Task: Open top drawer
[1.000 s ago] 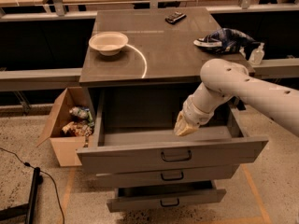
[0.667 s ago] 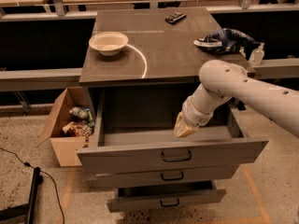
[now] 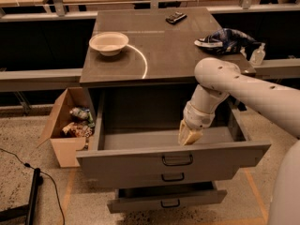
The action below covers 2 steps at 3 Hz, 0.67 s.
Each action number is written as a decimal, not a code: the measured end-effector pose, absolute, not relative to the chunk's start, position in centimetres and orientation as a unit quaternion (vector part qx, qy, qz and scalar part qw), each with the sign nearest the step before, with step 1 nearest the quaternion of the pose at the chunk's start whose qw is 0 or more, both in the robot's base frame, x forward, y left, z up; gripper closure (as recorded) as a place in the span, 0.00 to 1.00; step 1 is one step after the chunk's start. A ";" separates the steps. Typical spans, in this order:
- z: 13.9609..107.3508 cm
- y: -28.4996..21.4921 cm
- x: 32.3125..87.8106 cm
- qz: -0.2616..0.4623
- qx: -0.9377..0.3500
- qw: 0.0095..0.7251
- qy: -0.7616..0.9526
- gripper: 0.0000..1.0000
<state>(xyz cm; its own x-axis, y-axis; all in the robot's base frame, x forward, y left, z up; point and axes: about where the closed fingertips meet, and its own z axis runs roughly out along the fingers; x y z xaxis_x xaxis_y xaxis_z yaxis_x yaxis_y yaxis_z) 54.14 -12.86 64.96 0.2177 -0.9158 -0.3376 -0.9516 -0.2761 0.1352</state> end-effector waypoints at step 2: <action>64.5 -14.9 51.0 0.202 -0.775 -0.052 0.596 1.00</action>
Offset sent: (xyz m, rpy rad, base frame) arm -0.0522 -0.0373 0.0015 -0.2161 0.2605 0.0571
